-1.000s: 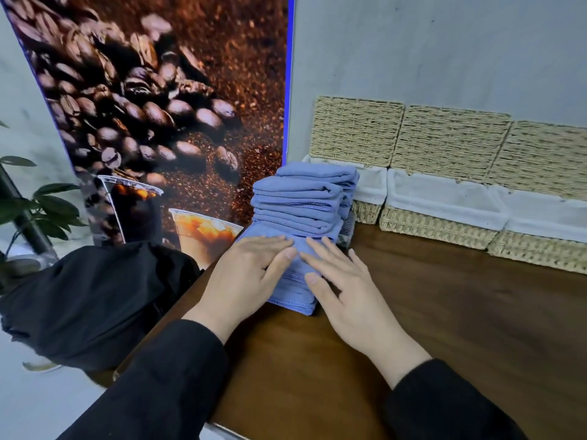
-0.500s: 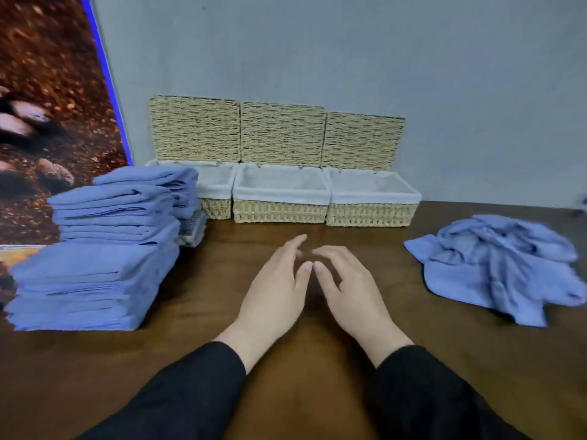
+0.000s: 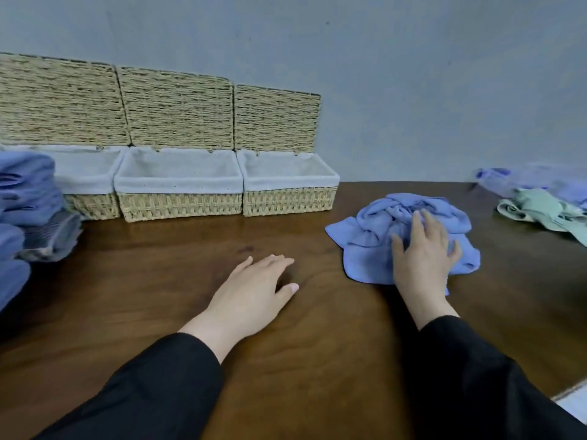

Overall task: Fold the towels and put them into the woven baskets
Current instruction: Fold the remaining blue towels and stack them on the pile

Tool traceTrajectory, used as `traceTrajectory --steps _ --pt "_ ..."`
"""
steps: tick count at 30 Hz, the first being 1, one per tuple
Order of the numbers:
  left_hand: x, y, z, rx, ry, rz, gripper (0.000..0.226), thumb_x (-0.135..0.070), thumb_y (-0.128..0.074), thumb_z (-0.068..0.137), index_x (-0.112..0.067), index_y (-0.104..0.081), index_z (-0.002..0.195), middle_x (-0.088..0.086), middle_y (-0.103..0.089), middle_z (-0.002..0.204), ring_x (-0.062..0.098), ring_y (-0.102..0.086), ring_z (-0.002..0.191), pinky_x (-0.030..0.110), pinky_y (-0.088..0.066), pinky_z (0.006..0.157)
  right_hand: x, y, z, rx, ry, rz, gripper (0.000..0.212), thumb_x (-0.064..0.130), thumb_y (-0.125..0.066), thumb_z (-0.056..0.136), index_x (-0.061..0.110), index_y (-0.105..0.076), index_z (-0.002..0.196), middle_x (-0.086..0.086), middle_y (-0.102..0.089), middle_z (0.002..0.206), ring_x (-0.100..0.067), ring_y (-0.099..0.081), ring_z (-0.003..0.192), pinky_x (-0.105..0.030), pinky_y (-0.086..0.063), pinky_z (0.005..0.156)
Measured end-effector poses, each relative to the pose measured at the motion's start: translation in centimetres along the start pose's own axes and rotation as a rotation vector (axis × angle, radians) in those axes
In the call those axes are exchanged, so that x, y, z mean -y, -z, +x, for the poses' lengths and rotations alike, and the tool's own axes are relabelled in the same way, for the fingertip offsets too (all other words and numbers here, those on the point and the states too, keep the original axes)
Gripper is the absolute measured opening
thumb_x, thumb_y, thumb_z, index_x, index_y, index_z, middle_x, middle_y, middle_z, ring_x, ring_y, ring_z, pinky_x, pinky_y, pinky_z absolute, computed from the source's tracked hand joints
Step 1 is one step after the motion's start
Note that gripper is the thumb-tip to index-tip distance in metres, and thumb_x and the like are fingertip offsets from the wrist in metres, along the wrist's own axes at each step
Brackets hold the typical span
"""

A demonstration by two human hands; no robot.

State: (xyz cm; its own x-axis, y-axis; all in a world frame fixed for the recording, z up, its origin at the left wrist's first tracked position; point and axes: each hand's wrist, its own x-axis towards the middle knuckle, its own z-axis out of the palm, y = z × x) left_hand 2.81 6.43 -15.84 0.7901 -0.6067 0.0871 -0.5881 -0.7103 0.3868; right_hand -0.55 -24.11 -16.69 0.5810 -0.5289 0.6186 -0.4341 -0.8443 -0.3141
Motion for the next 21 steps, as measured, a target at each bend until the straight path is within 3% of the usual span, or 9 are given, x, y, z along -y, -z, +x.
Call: traceTrajectory --steps 2,5,9,11,14,15,17,19,21 --pt "-0.3 0.4 -0.2 -0.003 0.005 0.0 0.057 -0.054 -0.036 0.105 -0.036 -0.025 0.157 -0.014 -0.025 0.164 0.003 -0.016 0.152 0.03 -0.005 0.125 -1.0 -0.1 0.5 0.023 -0.091 0.0 0.048 0.034 -0.058 0.101 0.009 -0.054 0.142 -0.014 -0.054 0.143 -0.033 -0.043 0.135 -0.059 -0.024 0.109" --pt "-0.8 0.9 -0.6 0.008 0.045 -0.059 0.055 -0.053 -0.038 0.105 -0.038 -0.026 0.157 -0.014 -0.028 0.163 0.013 -0.016 0.153 0.029 -0.008 0.123 -1.1 -0.1 0.3 -0.056 -0.11 0.068 0.025 0.028 -0.059 0.101 0.011 -0.071 0.116 -0.008 -0.063 0.124 -0.03 -0.05 0.12 -0.054 -0.026 0.103" --pt "-0.7 1.2 -0.7 -0.075 0.058 -0.245 0.05 -0.054 -0.041 0.102 -0.043 -0.037 0.151 -0.017 -0.04 0.156 0.013 -0.036 0.145 0.026 -0.029 0.115 1.2 1.6 0.0 -0.115 0.019 0.388 0.017 0.025 -0.049 0.104 0.018 -0.062 0.095 0.0 -0.066 0.091 -0.022 -0.059 0.09 -0.049 -0.045 0.09" --pt "-0.7 1.4 -0.7 -0.154 0.055 -0.391 0.045 -0.053 -0.043 0.102 -0.045 -0.044 0.146 -0.022 -0.049 0.147 0.001 -0.051 0.127 0.016 -0.037 0.103 3.8 2.9 -1.2 -0.016 0.036 0.632 0.017 0.025 -0.047 0.105 0.028 -0.064 0.104 0.005 -0.067 0.097 -0.017 -0.061 0.097 -0.039 -0.049 0.089" --pt "-0.7 1.7 -0.7 -0.236 0.074 -0.627 0.039 -0.051 -0.043 0.101 -0.046 -0.052 0.138 -0.026 -0.062 0.129 -0.02 -0.051 0.113 0.002 -0.036 0.094 8.1 3.9 -4.3 0.115 0.054 0.795 0.024 0.025 -0.048 0.106 0.027 -0.066 0.123 0.019 -0.067 0.116 0.003 -0.057 0.117 -0.016 -0.041 0.099" --pt "-0.6 1.6 -0.7 -0.246 0.082 -0.689 0.04 -0.054 -0.042 0.1 -0.045 -0.053 0.137 -0.025 -0.065 0.125 -0.02 -0.052 0.113 0.004 -0.038 0.097 9.3 4.1 -5.2 0.137 0.067 0.825 0.026 0.025 -0.048 0.107 0.025 -0.066 0.125 0.025 -0.066 0.116 0.008 -0.057 0.116 -0.01 -0.039 0.096" --pt "-0.2 1.1 -0.6 -0.254 0.096 -0.816 0.049 -0.068 -0.041 0.094 -0.045 -0.056 0.135 -0.023 -0.068 0.122 -0.01 -0.057 0.118 0.024 -0.043 0.11 11.4 4.2 -6.7 0.167 0.106 0.891 0.03 0.029 -0.045 0.106 0.022 -0.065 0.128 0.032 -0.063 0.116 0.012 -0.057 0.113 -0.004 -0.037 0.092" --pt "-0.3 1.0 -0.7 -0.243 0.112 -1.026 0.061 -0.079 -0.044 0.086 -0.045 -0.058 0.134 -0.018 -0.069 0.126 0.003 -0.06 0.123 0.041 -0.043 0.113 13.5 4.3 -7.8 0.206 0.132 0.967 0.035 0.033 -0.042 0.105 0.021 -0.064 0.13 0.032 -0.062 0.118 0.01 -0.057 0.114 -0.007 -0.039 0.094" --pt "-0.8 1.3 -1.1 -0.183 0.092 -1.285 0.062 -0.076 -0.044 0.092 -0.037 -0.057 0.138 -0.005 -0.068 0.132 0.015 -0.062 0.125 0.047 -0.044 0.11 15.4 4.2 -8.8 0.255 0.122 1.04 0.034 0.034 -0.042 0.107 0.025 -0.063 0.131 0.026 -0.064 0.115 0.004 -0.059 0.108 -0.015 -0.044 0.093"
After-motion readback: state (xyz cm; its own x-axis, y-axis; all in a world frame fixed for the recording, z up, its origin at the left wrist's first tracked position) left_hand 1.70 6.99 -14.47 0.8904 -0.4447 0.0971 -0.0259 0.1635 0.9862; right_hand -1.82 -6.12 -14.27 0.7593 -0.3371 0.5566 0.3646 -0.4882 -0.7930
